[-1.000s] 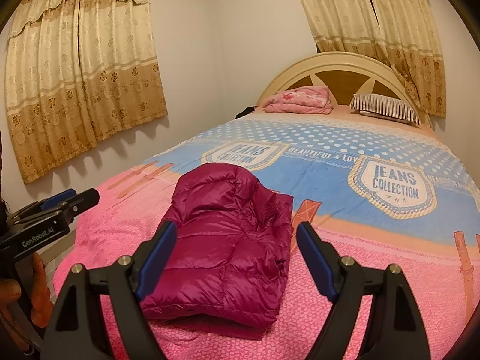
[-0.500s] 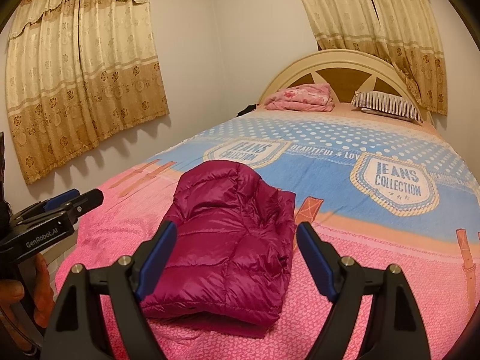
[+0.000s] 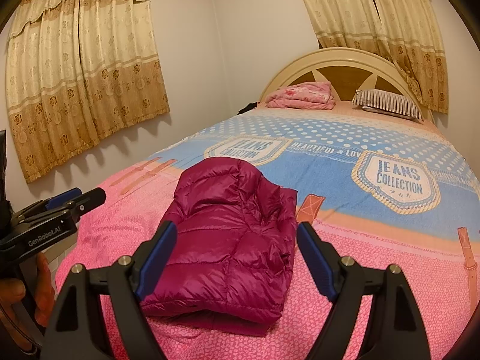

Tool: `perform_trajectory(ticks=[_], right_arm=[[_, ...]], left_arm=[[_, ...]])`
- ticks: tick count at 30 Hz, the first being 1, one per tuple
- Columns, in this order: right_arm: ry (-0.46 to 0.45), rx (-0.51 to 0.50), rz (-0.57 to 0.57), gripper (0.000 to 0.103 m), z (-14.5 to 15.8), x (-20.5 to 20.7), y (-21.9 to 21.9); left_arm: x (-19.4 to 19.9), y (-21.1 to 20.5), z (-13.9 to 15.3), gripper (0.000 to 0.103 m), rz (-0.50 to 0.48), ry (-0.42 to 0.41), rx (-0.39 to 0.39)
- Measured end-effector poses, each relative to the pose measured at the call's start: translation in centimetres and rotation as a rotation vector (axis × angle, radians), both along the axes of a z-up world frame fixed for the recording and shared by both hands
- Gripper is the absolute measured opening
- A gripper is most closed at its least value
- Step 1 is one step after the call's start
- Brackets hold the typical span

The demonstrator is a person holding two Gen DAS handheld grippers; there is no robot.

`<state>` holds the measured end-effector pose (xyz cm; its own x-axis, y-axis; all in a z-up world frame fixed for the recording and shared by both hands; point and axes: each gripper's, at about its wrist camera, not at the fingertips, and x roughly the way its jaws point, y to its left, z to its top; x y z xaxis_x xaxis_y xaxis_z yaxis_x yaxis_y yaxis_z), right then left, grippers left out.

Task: Fold large clothes

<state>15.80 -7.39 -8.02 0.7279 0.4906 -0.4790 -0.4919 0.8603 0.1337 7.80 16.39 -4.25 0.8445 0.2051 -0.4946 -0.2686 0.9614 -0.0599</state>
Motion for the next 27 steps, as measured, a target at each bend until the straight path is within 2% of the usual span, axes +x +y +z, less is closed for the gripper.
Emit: perform_trajectory(ticks=[14, 19, 27], right_arm=[[0.001, 0.0, 0.0, 0.084, -0.12, -0.07, -0.03], [-0.003, 0.0, 0.0, 0.084, 0.05, -0.05, -0.03], [0.0, -0.006, 0.005, 0.084, 0.09, -0.09, 0.05]], left_arm=[[0.31, 0.03, -0.4, 0.069, -0.011, 0.021, -0.002], [0.36, 0.09, -0.4, 0.086, -0.007, 0.021, -0.016], [0.58, 0.29, -0.62, 0.088, 0.0, 0.033, -0.016]])
